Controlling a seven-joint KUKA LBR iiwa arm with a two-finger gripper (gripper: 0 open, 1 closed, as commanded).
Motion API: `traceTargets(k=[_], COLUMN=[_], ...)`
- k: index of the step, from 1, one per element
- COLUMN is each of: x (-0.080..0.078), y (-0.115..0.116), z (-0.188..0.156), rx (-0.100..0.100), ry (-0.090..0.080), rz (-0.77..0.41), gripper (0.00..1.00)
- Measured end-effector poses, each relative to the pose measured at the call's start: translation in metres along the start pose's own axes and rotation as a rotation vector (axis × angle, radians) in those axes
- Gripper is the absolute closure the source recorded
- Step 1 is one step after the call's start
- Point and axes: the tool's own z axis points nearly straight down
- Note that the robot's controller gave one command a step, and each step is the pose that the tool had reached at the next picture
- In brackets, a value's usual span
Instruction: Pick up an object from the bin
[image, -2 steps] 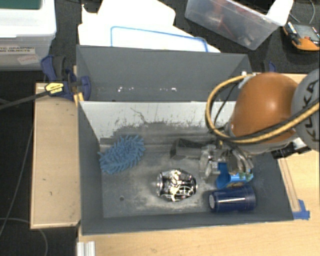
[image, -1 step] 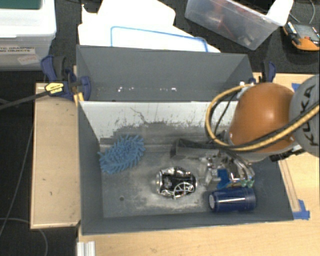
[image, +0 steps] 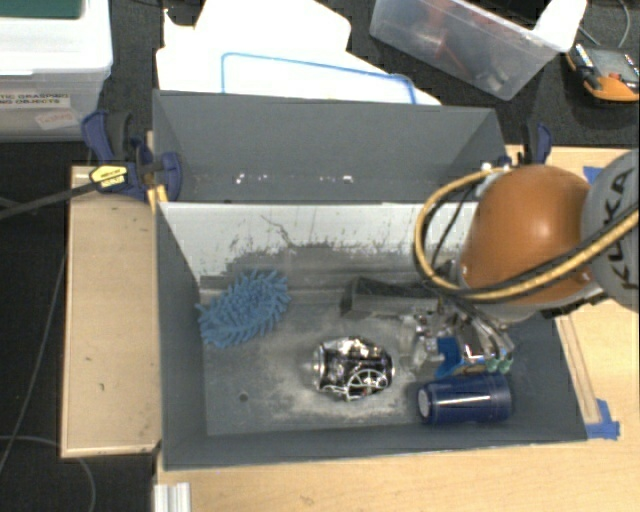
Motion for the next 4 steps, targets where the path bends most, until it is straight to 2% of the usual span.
traceTargets(k=[1, 2, 3, 4], x=[-0.024, 0.003, -0.001, -0.006], y=[0.012, -0.023, -0.016, 0.007], z=[0.054, 0.060, 0.076, -0.002], rx=[0.000, 0.004, 0.004, 0.003], ry=[-0.003, -0.003, -0.010, -0.006], rz=[-0.161, -0.403, -0.332, -0.286], gripper=[1.00, 1.00, 1.00, 1.00])
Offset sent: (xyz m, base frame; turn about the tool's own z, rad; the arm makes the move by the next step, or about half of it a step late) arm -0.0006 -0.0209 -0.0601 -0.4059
